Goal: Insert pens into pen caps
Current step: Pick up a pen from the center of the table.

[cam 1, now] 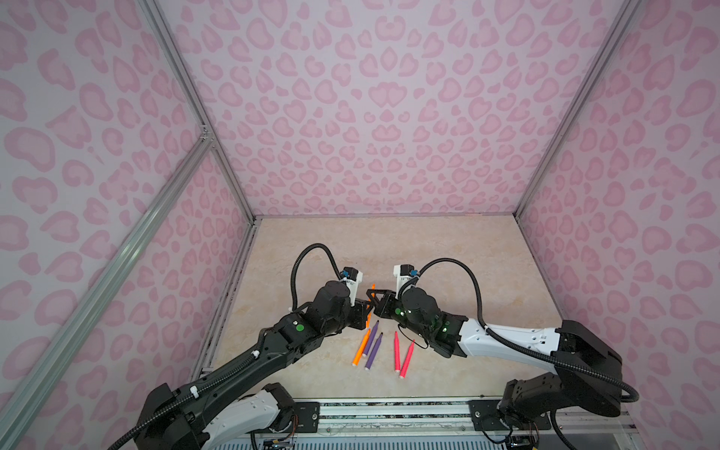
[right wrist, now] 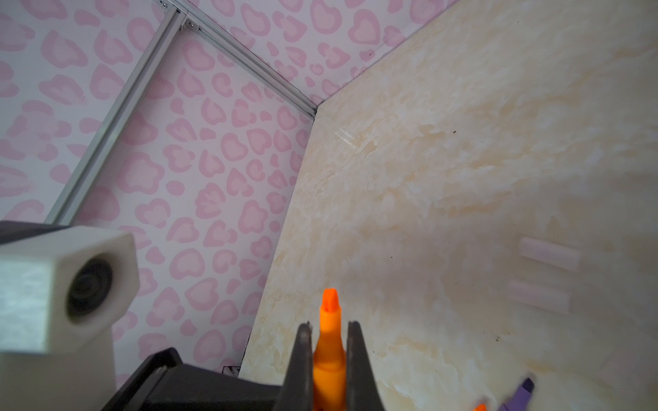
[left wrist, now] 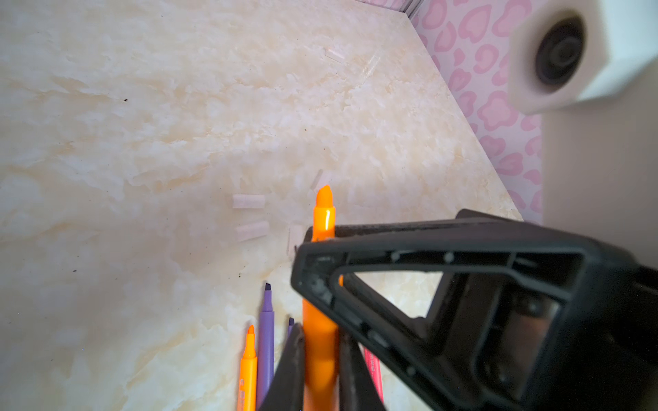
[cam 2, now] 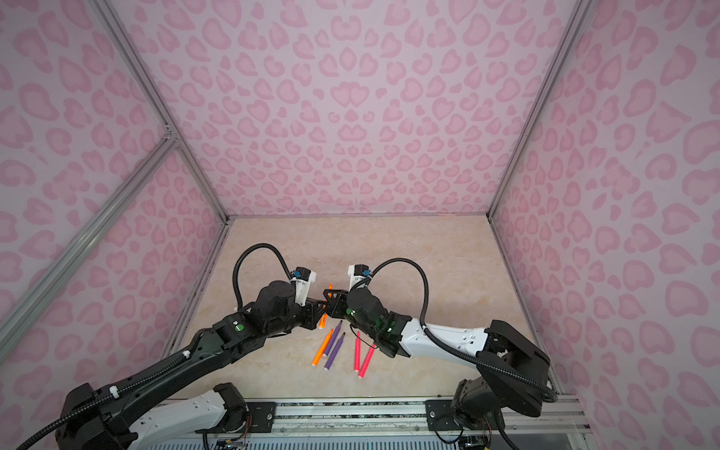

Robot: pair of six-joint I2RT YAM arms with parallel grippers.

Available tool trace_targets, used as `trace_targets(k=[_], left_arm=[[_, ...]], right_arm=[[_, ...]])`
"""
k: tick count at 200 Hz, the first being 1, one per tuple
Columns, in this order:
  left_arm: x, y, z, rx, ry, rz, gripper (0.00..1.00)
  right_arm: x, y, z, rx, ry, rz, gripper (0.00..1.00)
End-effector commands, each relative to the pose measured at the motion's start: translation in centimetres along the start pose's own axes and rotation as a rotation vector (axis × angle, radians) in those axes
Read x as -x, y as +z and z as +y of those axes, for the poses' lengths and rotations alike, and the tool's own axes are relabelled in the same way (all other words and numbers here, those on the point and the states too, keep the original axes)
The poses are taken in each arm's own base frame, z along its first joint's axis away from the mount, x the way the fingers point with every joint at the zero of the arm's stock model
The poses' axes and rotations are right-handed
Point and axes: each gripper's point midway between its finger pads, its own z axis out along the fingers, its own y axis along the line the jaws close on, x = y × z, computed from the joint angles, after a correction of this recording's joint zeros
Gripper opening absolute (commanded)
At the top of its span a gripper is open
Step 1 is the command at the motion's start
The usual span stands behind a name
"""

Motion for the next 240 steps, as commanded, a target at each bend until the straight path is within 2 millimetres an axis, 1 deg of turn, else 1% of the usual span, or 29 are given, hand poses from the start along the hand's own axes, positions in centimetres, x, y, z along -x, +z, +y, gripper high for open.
trace_targets(k=[1,11,27,42,54,63,116,148,157,171,196,207,216,220,231,240], left_arm=[[0.4,0.4,-0.8,-0.041,0.011,-0.016,0.31],[0.1,0.7,-0.7,-0.04,0.012,-0.003,0.35],[-0.2,1.2,-0.6,-0.034,0.011,0.017,0.35],[-0.1,1.5,-0.4,-0.024,0.005,0.02,0.27],[0.0,1.5,-0.5,-0.021,0.002,0.014,0.23],[0.2,1.4,-0.4,-0.018,0.002,0.008,0.23],[1.1,0.6,-0.3,0.004,0.005,-0.018,0.28],[1.5,0.3,-0.4,0.009,0.014,-0.024,0.28],[1.5,0.3,-0.5,0.005,0.015,-0.025,0.25],[1.5,0.4,-0.6,-0.002,0.017,-0.022,0.18],[1.5,0.6,-0.9,-0.014,0.018,-0.018,0.13],[1.6,0.7,-0.9,-0.015,0.016,-0.013,0.08],[1.7,0.8,-0.8,0.001,0.01,-0.008,0.05],[1.8,0.7,-0.5,0.019,0.003,-0.007,0.04],[2.2,0.5,0.5,0.076,-0.03,-0.01,0.03],[2.5,0.0,1.5,0.129,-0.072,-0.015,0.03]], right_arm=[[0.0,0.0,0.3,0.015,0.014,0.0,0.0],[0.0,0.1,0.4,0.018,0.014,0.001,0.0],[-0.1,0.2,0.4,0.018,0.016,0.003,0.0],[-0.2,0.3,0.4,0.017,0.017,0.008,0.0],[-0.3,0.4,0.2,0.008,0.016,0.01,0.0],[-0.3,0.4,0.1,0.003,0.017,0.01,0.0],[-0.2,0.1,0.1,-0.029,-0.014,0.007,0.0],[-0.2,-0.1,0.3,-0.038,-0.031,0.003,0.0],[-0.3,-0.2,0.5,-0.033,-0.034,0.003,0.0],[-0.2,-0.2,0.6,-0.033,-0.04,0.002,0.0],[-0.4,-0.1,0.9,-0.033,-0.053,0.011,0.0],[-0.5,0.0,1.0,-0.026,-0.057,0.015,0.11],[-0.4,0.0,1.2,-0.021,-0.062,0.012,0.26],[-0.3,-0.1,1.2,-0.021,-0.067,0.011,0.31],[0.1,-0.4,1.2,-0.034,-0.086,0.0,0.46],[0.7,-0.9,1.1,-0.059,-0.105,-0.015,0.54]])
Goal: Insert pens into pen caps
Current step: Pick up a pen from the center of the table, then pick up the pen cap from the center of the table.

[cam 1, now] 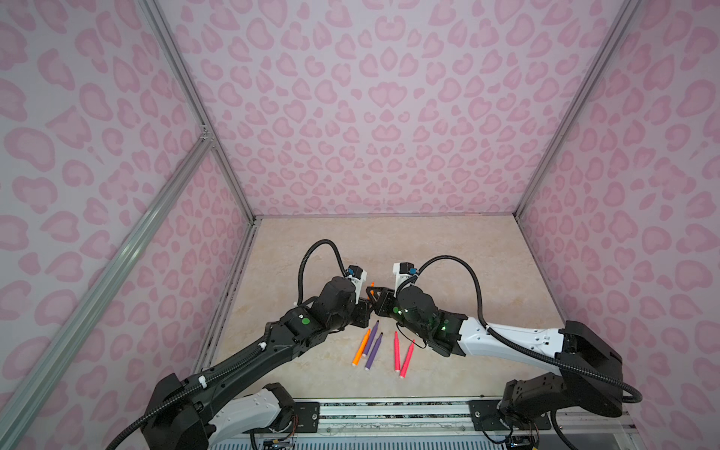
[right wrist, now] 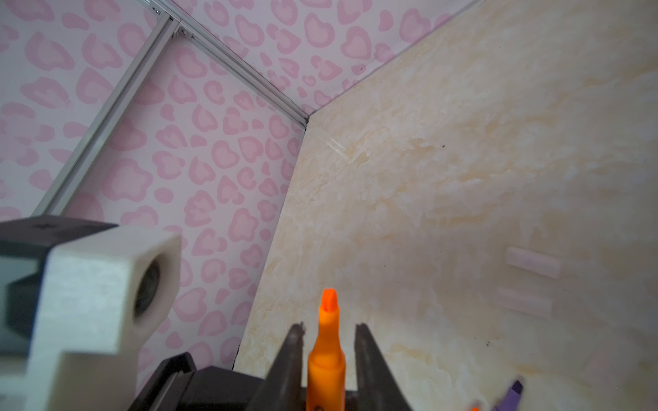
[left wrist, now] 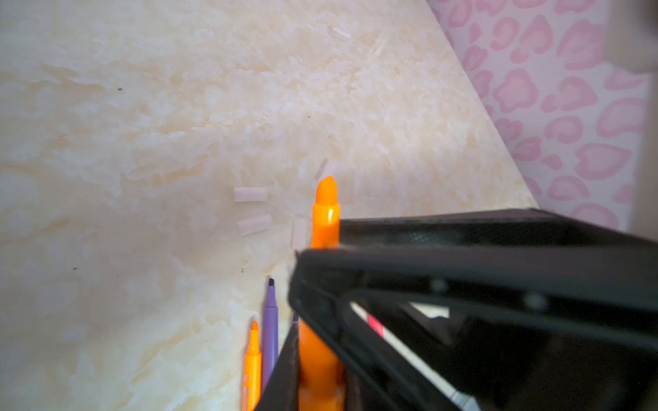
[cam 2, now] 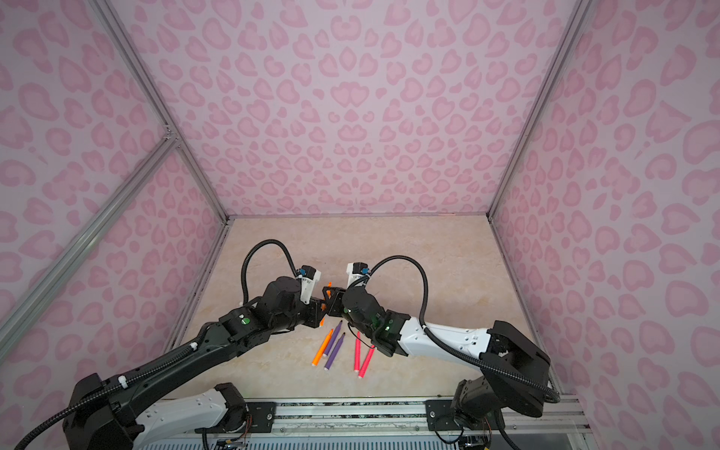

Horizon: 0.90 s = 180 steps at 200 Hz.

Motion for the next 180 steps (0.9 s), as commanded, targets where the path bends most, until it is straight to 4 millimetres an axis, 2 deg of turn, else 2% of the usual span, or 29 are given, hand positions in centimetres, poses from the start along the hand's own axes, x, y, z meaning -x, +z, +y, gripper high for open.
trace_targets(k=[1,17,41,64,83,102,130,180], left_arm=[[2.3,-0.9,0.9,0.068,-0.081,-0.064,0.03],[2.7,-2.0,3.2,0.131,-0.191,-0.071,0.03],[4.0,-3.8,5.2,0.164,-0.271,-0.088,0.03],[6.0,-4.8,7.2,0.214,-0.328,-0.185,0.03],[7.3,-4.8,8.1,0.241,-0.326,-0.279,0.03],[7.7,-4.1,8.5,0.245,-0.287,-0.315,0.03],[6.1,-2.9,9.6,0.289,-0.261,-0.273,0.03],[4.8,-1.3,11.2,0.334,-0.249,-0.268,0.03]], right_arm=[[0.1,-0.7,0.2,-0.016,-0.064,0.013,0.54],[1.5,-2.2,-0.6,-0.068,-0.089,-0.03,0.58],[3.8,-5.1,-3.0,-0.148,-0.096,-0.146,0.57],[5.7,-7.8,-7.1,-0.288,-0.082,-0.247,0.56],[6.7,-8.7,-10.8,-0.415,-0.056,-0.262,0.54],[6.9,-8.5,-14.3,-0.55,-0.045,-0.232,0.49],[6.0,-6.7,-17.7,-0.68,-0.05,-0.157,0.47],[4.5,-1.8,-21.1,-0.914,-0.159,0.116,0.5]])
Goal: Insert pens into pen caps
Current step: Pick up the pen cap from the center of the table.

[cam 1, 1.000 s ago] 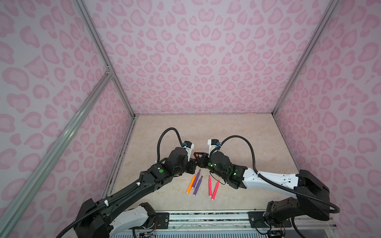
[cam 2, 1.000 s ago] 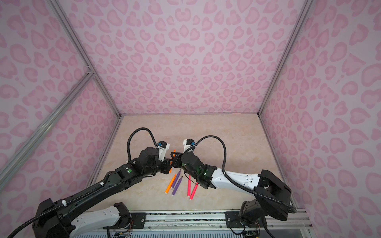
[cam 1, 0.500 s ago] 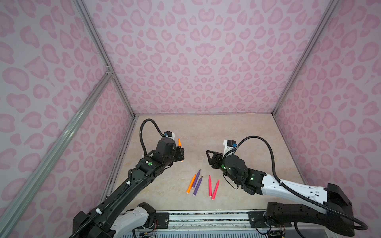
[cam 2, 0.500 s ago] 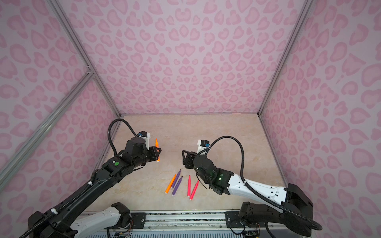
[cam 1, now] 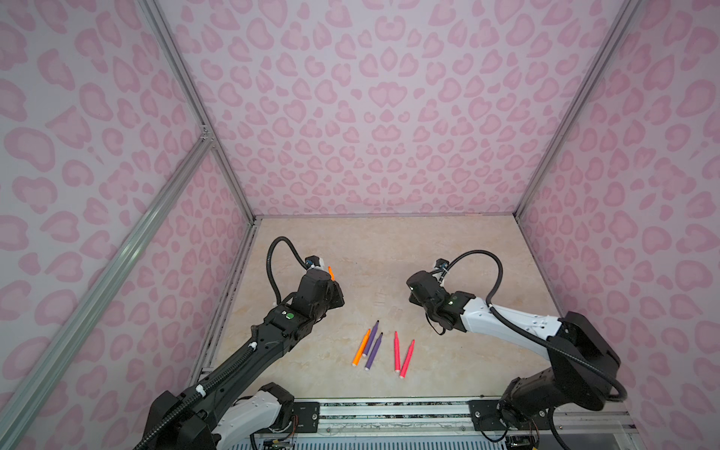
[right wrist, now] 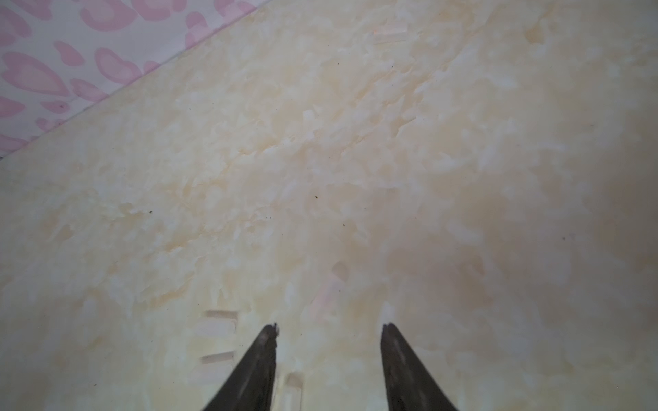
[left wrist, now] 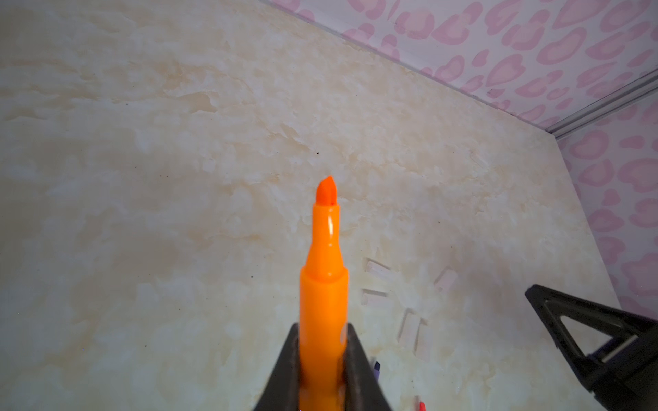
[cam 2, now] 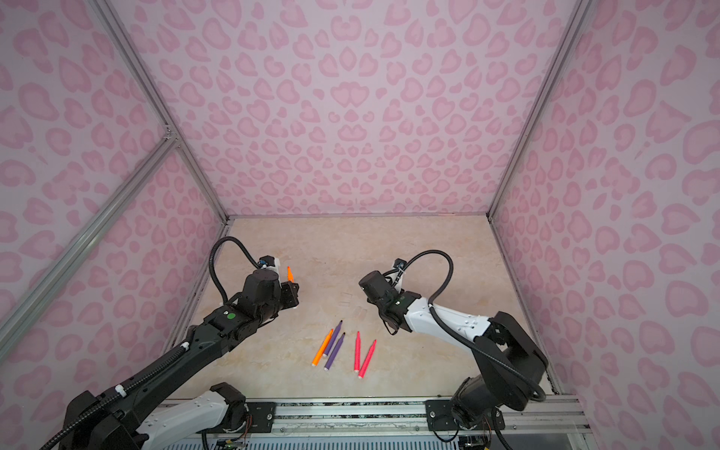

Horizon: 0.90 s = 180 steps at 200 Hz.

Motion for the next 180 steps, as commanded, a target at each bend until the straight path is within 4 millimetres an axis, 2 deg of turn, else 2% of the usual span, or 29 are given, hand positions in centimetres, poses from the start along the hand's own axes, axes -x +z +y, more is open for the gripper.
trace_targets(k=[1,46,81,125,180], left_arm=[[1.3,0.7,-0.5,-0.001,0.011,-0.051,0.03],[0.9,1.6,-0.8,0.002,0.035,-0.024,0.03],[0.8,1.7,-1.2,-0.009,0.043,-0.014,0.03],[0.5,2.3,-1.4,-0.009,0.052,0.011,0.03],[0.1,2.7,-1.8,-0.026,0.056,0.037,0.03]], right_arm=[[-1.3,1.5,-0.9,-0.122,-0.132,0.122,0.5],[-2.8,4.0,0.0,-0.145,-0.167,0.209,0.47],[-3.3,5.4,-0.3,-0.213,-0.191,0.237,0.47],[-3.8,6.2,-0.5,-0.237,-0.193,0.246,0.48],[-4.6,6.9,-0.8,-0.232,-0.184,0.26,0.44]])
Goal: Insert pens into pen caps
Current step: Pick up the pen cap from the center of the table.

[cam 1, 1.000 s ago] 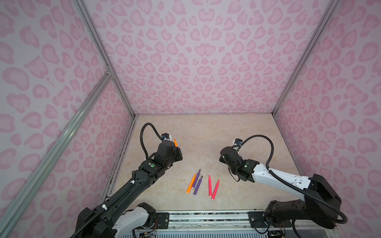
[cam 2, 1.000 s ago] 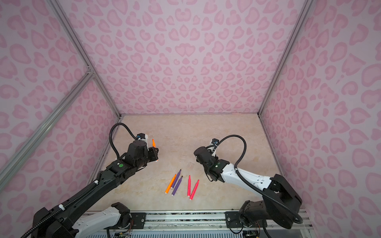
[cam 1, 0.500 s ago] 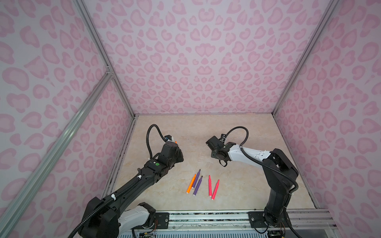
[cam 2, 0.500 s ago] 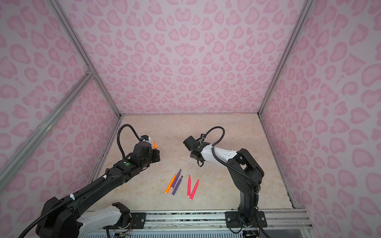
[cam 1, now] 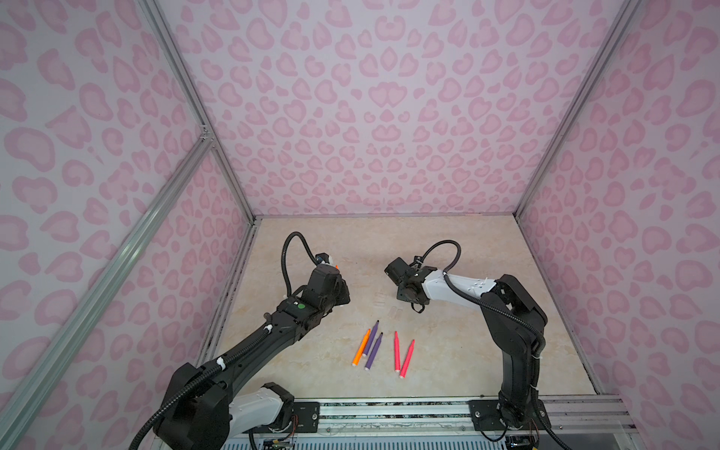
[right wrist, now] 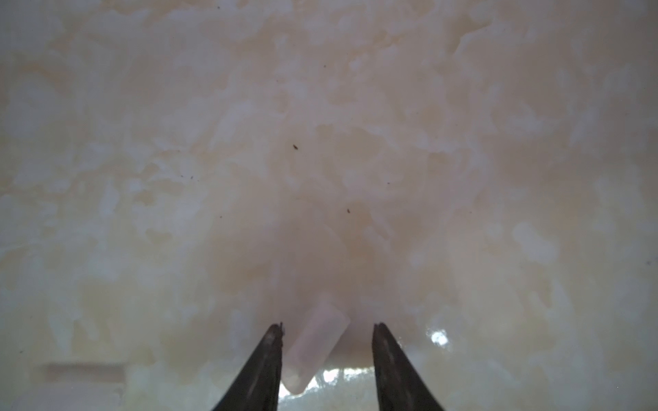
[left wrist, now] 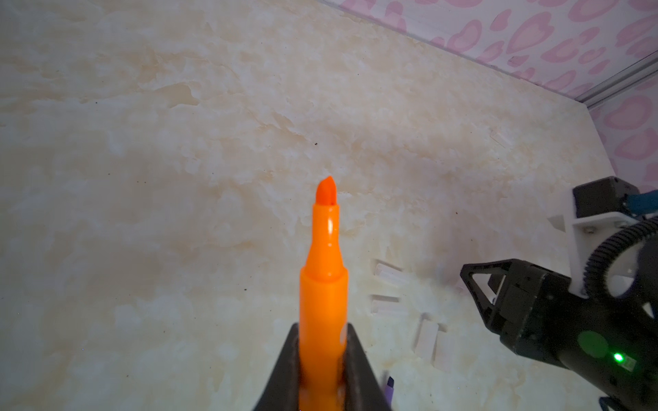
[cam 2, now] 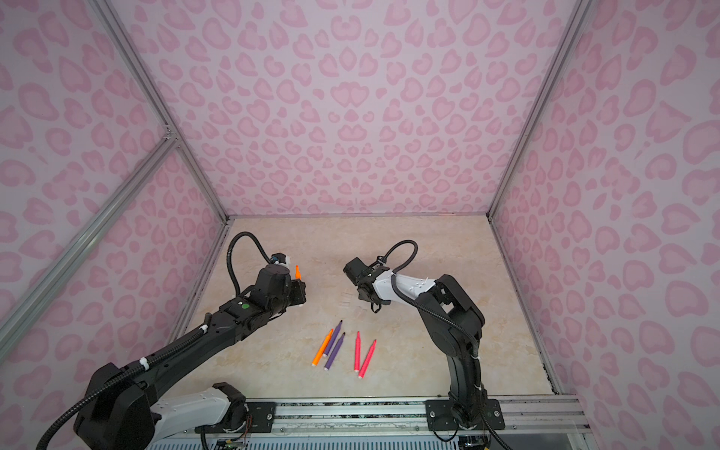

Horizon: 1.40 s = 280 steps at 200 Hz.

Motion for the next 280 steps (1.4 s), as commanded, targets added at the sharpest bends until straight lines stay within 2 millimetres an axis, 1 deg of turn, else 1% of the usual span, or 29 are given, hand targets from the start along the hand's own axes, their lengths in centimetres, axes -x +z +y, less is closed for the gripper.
trace_targets(k=[1,26,79,95,111,138,161,207,247,280], left_arm=[[0.7,0.0,-0.8,-0.027,0.0,-0.017,0.03],[0.7,0.1,-0.9,-0.035,0.0,-0.011,0.03],[0.5,0.1,-1.5,-0.063,0.006,-0.002,0.03],[0.6,0.1,-1.6,-0.066,0.007,-0.003,0.03],[0.6,0.0,-1.7,-0.071,0.006,-0.003,0.03],[0.7,-0.1,-1.7,-0.071,0.007,-0.007,0.03],[0.7,-0.1,-1.7,-0.072,0.009,-0.008,0.03],[0.5,0.1,-1.8,-0.073,0.011,0.003,0.03],[0.4,0.3,-1.8,-0.069,0.013,0.011,0.03],[0.3,0.5,-1.8,-0.067,0.016,0.018,0.03]], right_arm=[[-0.4,0.5,-0.2,-0.013,0.005,0.008,0.44],[-0.7,1.0,0.0,-0.005,0.009,0.017,0.43],[-1.4,1.8,0.3,0.012,0.017,0.034,0.37],[-1.5,1.8,0.2,0.02,0.022,0.031,0.32],[-1.5,1.9,0.1,0.018,0.024,0.029,0.32],[-1.8,2.4,-0.1,0.018,0.026,0.042,0.27],[-1.9,2.4,-0.3,0.018,0.027,0.044,0.27],[-1.9,1.8,-0.8,0.025,0.017,0.038,0.29],[-2.1,1.2,-0.4,0.064,-0.001,0.046,0.29],[-2.3,1.2,0.0,0.085,-0.012,0.056,0.29]])
